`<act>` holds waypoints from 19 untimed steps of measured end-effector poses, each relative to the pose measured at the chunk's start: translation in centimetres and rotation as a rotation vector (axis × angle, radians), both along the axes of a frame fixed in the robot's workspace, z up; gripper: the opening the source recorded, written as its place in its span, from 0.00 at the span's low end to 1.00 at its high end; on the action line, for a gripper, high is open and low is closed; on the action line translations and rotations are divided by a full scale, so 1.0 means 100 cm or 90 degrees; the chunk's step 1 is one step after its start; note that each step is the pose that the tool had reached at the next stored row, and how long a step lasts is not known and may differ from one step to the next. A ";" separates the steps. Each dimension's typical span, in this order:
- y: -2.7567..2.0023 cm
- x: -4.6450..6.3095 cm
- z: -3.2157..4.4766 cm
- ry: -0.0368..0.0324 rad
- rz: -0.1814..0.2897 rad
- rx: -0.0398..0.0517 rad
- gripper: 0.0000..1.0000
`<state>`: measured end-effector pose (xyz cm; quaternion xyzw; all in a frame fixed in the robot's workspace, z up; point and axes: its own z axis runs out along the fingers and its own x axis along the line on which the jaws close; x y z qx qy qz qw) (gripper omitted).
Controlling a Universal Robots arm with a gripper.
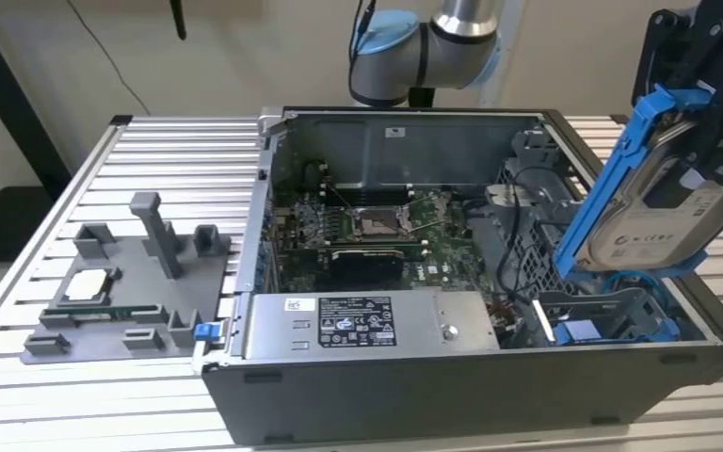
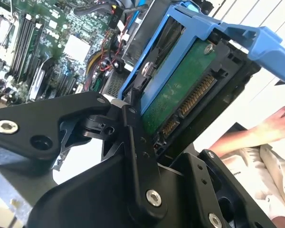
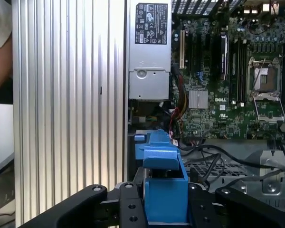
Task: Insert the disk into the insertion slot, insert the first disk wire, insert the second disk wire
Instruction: 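Insert the disk into the insertion slot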
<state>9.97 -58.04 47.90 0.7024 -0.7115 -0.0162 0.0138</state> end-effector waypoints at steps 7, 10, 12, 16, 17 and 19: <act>0.0001 -0.001 -0.0002 0.0000 0.000 0.0007 0.00; 0.0001 -0.001 -0.0005 0.0000 0.000 0.0008 0.00; 0.0001 -0.001 -0.0026 0.0000 0.000 0.0007 0.00; 0.0001 0.001 -0.0100 0.0002 0.000 0.0008 0.00; 0.0001 0.002 -0.0119 0.0004 0.000 0.0008 0.00; 0.0001 0.004 -0.0151 0.0006 0.000 0.0007 0.00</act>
